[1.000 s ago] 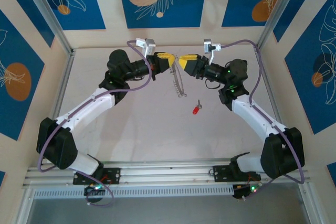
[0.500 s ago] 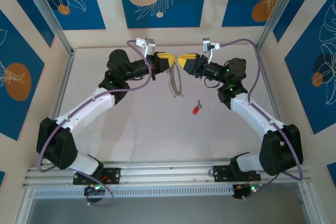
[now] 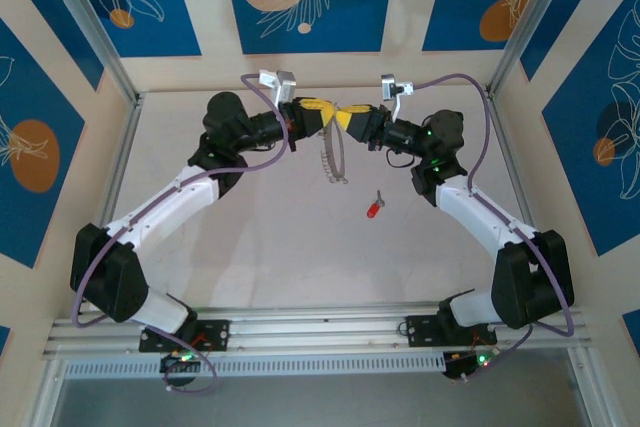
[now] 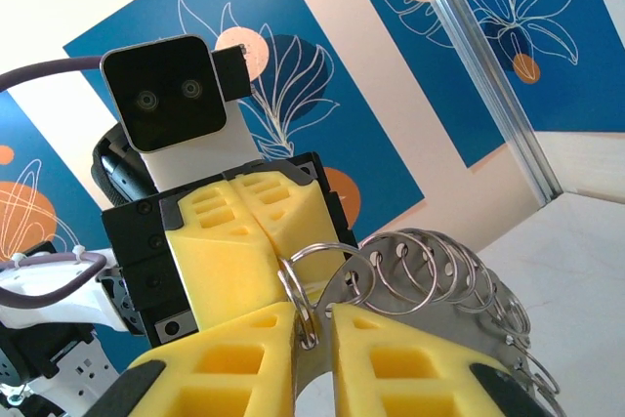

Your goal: Put the keys on the keyring

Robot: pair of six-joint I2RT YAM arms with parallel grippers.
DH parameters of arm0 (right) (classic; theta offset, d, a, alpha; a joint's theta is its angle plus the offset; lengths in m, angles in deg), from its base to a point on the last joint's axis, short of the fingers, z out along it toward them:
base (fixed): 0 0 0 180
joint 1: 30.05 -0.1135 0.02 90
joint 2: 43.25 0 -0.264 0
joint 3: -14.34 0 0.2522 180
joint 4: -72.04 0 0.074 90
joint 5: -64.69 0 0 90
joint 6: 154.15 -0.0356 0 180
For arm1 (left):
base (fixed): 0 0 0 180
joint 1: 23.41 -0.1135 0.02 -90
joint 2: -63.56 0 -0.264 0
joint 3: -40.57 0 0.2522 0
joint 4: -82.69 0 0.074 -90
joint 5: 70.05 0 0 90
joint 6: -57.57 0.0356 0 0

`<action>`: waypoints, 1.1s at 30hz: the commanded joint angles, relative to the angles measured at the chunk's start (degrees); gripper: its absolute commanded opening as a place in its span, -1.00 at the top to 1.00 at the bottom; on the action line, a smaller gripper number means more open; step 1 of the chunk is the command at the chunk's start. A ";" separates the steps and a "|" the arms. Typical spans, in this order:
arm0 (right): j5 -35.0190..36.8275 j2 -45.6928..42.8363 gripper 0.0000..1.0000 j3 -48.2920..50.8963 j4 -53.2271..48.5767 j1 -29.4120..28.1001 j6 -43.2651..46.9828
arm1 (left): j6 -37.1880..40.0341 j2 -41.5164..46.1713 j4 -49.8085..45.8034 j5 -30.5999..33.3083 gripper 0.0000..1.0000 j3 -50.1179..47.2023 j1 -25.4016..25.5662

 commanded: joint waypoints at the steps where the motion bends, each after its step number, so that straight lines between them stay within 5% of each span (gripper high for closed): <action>1: 0.12 -0.26 0.64 -1.86 1.66 -0.15 0.26 | -0.92 -0.41 1.80 -2.49 1.00 2.60 0.62; 9: 0.39 -0.26 0.65 -2.78 1.95 -0.19 0.34 | -0.83 -0.68 1.28 -3.28 1.00 2.79 0.78; 13: 0.21 -0.20 1.00 -3.09 2.21 -0.18 0.32 | -0.90 -0.77 0.95 -3.46 1.00 2.95 0.94; 18: 0.14 -0.52 1.00 -2.45 2.57 0.27 0.48 | -0.82 -0.11 0.36 -1.25 0.98 2.92 0.96; 20: 0.42 -0.79 1.00 -1.80 2.94 0.84 0.31 | -0.06 1.24 -0.66 2.39 0.45 2.00 0.90; 23: 0.30 -0.93 1.00 -1.19 4.07 1.68 -0.72 | 1.19 3.96 -2.23 9.33 0.08 0.15 0.59; 28: 0.04 -1.23 1.00 -0.94 4.79 2.18 -1.31 | 0.69 6.52 -3.78 16.61 -0.14 -1.90 0.16; 33: 0.02 -1.11 1.00 -0.40 6.76 2.50 -2.84 | -2.18 5.29 -2.84 13.28 -0.19 -1.59 -0.10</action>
